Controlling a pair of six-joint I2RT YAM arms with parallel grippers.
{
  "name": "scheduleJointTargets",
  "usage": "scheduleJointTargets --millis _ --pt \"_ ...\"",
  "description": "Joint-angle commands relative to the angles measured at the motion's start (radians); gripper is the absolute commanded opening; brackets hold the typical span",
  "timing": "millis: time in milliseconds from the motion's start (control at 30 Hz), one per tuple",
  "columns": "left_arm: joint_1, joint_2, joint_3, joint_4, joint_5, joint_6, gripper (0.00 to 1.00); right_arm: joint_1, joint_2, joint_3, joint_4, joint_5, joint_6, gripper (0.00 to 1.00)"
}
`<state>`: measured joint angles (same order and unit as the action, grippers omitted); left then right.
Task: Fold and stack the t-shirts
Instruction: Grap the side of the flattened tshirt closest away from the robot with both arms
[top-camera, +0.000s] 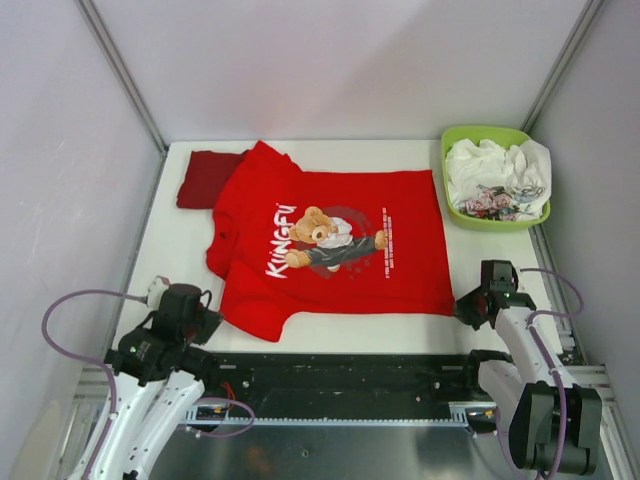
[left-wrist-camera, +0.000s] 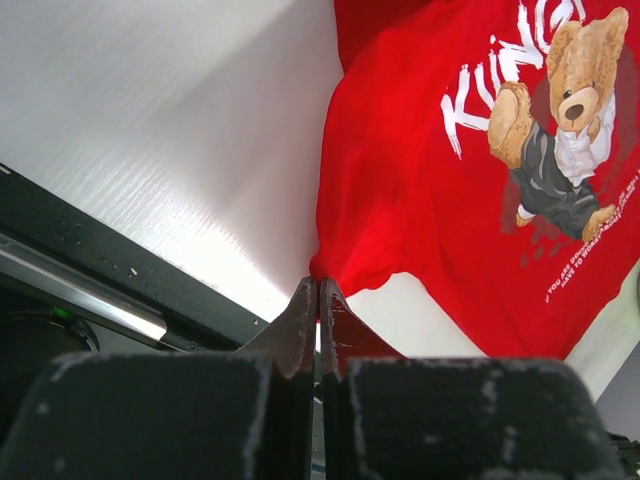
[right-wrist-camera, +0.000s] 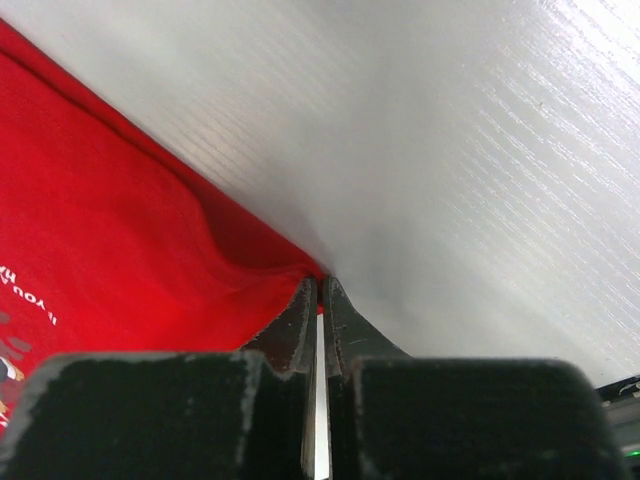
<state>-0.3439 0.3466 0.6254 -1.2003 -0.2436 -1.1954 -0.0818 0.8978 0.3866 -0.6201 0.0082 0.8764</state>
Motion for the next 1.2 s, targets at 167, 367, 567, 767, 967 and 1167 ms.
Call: scheduleJointTargets --millis 167,367,567,767,967,1167 --pt "0.005 -0.043 0.100 -0.084 -0.060 0.011 0.00 -0.013 -0.025 0.061 -0.085 -0.058 -0.052 0.00" --pt "0.005 -0.059 0.112 -0.122 -0.066 0.046 0.00 -0.018 -0.061 0.066 -0.113 -0.084 -0.060 0.00" --pt "0.005 -0.025 0.130 -0.123 -0.070 0.067 0.00 -0.035 -0.085 0.095 -0.131 -0.108 -0.063 0.00" --pt "0.005 0.026 0.128 -0.098 -0.067 0.061 0.00 -0.048 -0.058 0.137 -0.131 -0.128 -0.077 0.00" --pt "0.005 0.184 0.164 0.099 -0.104 0.138 0.00 -0.050 0.023 0.139 -0.064 -0.139 -0.093 0.00" --pt "0.005 0.415 0.239 0.275 -0.167 0.202 0.00 -0.050 0.131 0.160 0.032 -0.156 -0.096 0.00"
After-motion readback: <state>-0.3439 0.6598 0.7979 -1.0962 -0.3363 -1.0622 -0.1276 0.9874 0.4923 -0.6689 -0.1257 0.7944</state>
